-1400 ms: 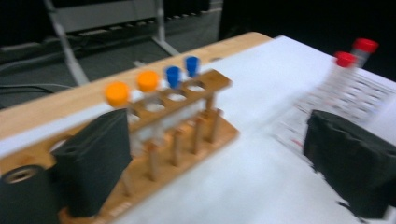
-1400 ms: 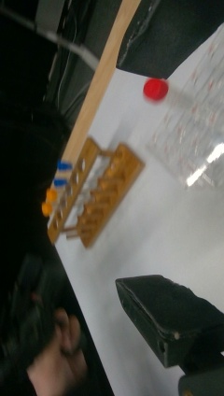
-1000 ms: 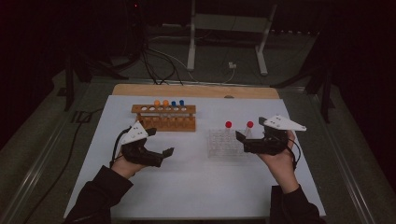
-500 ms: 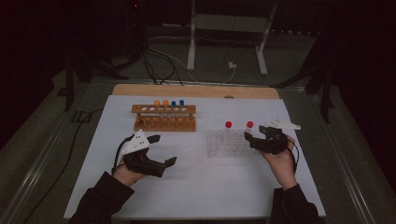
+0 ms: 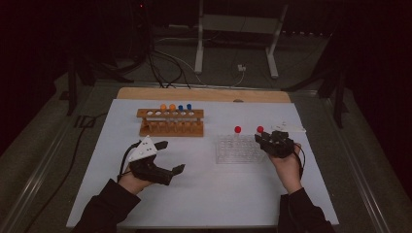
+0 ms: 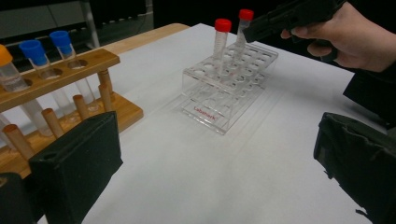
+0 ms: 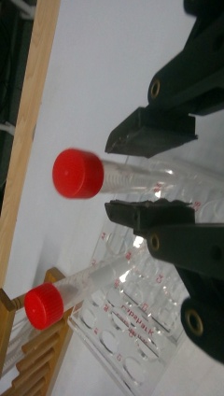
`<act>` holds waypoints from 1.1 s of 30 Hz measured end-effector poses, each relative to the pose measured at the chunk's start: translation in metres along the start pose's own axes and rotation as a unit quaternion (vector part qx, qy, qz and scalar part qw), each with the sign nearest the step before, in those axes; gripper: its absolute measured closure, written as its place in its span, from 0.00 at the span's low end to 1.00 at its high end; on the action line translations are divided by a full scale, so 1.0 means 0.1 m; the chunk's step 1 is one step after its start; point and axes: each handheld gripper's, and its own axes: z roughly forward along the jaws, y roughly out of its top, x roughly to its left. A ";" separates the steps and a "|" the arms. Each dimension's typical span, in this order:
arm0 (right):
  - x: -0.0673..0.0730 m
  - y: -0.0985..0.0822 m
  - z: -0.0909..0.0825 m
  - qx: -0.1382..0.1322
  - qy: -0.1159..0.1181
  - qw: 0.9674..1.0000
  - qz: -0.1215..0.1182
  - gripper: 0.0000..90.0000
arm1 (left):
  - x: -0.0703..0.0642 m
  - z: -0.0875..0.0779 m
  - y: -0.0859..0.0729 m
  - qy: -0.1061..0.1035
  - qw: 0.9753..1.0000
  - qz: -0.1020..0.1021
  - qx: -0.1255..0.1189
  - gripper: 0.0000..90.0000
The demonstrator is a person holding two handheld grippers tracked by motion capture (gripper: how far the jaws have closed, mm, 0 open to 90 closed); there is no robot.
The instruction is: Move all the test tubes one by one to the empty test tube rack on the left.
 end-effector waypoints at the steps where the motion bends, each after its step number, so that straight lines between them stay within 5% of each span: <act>1: 0.01 0.00 0.01 0.002 -0.001 1.000 -0.003 0.77 | 0.00 0.00 0.00 0.000 1.000 0.000 0.000 0.02; 9: 0.01 0.05 0.00 0.000 -0.012 1.000 -0.008 0.83 | 0.02 -0.01 -0.01 0.000 1.000 -0.004 0.000 0.02; 21: 0.15 0.32 -0.46 -0.067 -0.018 0.997 -0.038 0.83 | 0.02 -0.03 0.02 -0.005 1.000 -0.006 -0.003 0.02; 33: 0.57 0.43 -0.64 -0.075 0.054 0.992 -0.081 0.83 | -0.03 -0.03 0.06 -0.017 1.000 0.000 0.003 0.02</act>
